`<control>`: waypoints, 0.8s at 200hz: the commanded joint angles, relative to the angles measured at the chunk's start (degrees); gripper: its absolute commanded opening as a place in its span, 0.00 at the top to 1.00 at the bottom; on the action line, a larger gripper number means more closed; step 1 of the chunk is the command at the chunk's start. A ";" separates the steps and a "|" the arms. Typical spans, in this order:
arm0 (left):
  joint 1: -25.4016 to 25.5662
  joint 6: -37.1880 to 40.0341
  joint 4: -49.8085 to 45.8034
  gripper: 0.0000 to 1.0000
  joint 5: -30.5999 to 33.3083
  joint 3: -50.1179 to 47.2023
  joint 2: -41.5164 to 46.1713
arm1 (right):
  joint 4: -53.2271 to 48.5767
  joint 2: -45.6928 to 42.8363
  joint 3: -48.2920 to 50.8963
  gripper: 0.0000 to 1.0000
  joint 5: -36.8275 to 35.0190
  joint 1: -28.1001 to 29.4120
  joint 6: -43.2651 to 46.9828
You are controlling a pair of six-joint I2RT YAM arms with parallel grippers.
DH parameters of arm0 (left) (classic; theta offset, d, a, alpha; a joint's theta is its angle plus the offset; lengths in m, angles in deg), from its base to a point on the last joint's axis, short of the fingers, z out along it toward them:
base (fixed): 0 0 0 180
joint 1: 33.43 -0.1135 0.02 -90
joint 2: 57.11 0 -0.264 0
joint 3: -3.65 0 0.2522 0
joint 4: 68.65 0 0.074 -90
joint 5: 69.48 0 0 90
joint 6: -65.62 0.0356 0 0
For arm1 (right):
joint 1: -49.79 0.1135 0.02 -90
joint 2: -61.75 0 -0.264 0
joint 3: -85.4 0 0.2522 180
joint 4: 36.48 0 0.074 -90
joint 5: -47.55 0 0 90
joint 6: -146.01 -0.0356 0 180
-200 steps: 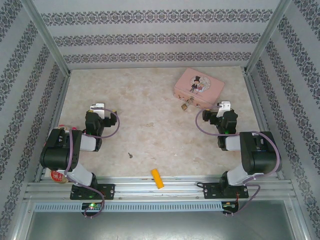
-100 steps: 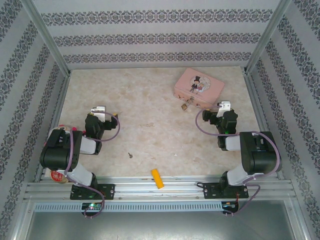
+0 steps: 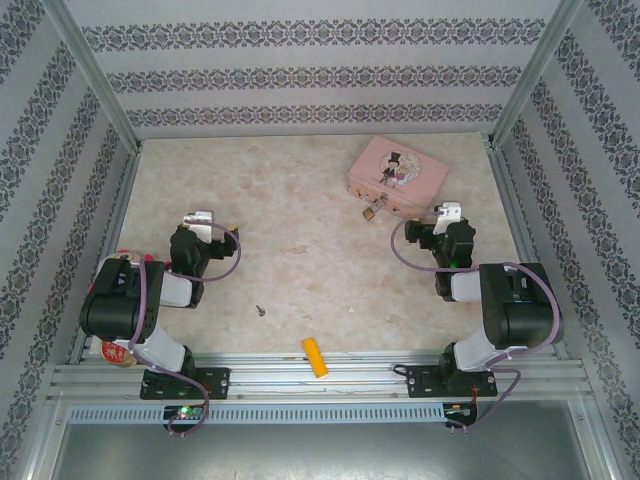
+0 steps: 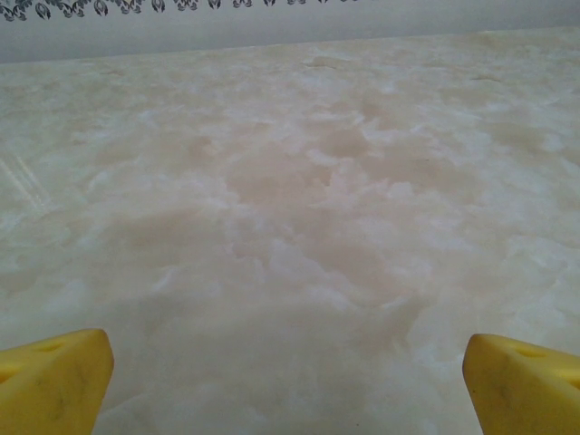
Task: Unlock the padlock with the key
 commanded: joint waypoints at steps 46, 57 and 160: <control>-0.54 0.26 -14.52 0.01 -0.87 6.70 4.34 | -4.39 -7.47 -0.47 0.02 -4.41 0.57 -0.82; -0.54 0.52 -20.05 0.01 -1.39 9.29 5.72 | -6.54 -9.82 -0.56 0.02 -5.49 0.65 -1.14; 3.24 -25.90 -32.93 0.01 -5.17 30.68 8.31 | -57.87 -16.29 -26.75 0.02 -12.99 -0.38 -20.28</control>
